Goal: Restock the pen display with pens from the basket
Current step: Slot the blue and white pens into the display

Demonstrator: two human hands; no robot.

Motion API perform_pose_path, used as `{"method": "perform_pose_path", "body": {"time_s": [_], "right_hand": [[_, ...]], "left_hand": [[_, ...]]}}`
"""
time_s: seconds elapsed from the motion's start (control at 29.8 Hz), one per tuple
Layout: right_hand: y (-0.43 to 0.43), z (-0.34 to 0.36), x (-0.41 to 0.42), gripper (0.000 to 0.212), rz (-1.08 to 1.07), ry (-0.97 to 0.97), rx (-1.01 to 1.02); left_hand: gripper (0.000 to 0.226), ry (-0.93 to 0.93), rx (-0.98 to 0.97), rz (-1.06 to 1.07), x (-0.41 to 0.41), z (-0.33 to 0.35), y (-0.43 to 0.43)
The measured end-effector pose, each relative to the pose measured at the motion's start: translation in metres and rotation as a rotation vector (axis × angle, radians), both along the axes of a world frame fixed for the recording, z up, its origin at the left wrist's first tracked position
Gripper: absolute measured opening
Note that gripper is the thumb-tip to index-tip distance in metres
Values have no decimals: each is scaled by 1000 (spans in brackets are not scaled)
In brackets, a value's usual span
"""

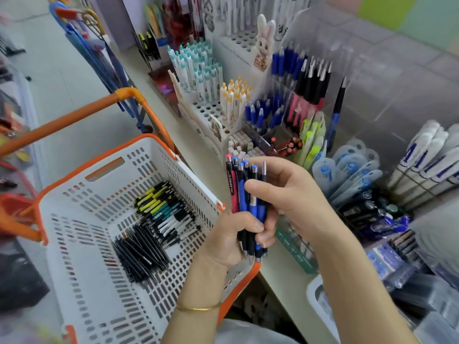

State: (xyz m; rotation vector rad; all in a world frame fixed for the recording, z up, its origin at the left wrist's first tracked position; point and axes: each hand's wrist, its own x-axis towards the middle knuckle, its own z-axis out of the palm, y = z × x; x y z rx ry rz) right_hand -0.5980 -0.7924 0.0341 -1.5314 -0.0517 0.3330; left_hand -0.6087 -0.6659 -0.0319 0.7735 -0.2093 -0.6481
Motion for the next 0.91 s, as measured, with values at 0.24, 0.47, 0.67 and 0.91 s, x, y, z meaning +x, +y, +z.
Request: {"method": "perform_pose_path", "body": {"time_s": [0.24,0.47,0.67,0.91], "right_hand": [[-1,-4,12,21,-93,-240,-234],[0,19,32,18,-229,-330,-167],[2,32,25,29,-568,-550,-247],[30,-19,-20,18,-426,-561,-675]], "left_hand": [[25,23,95,83,0,-5,8],[45,105,27,24,4,-5,16],[13,312,84,266,6,6,11],[30,451,-1,424,16,19,0]]}}
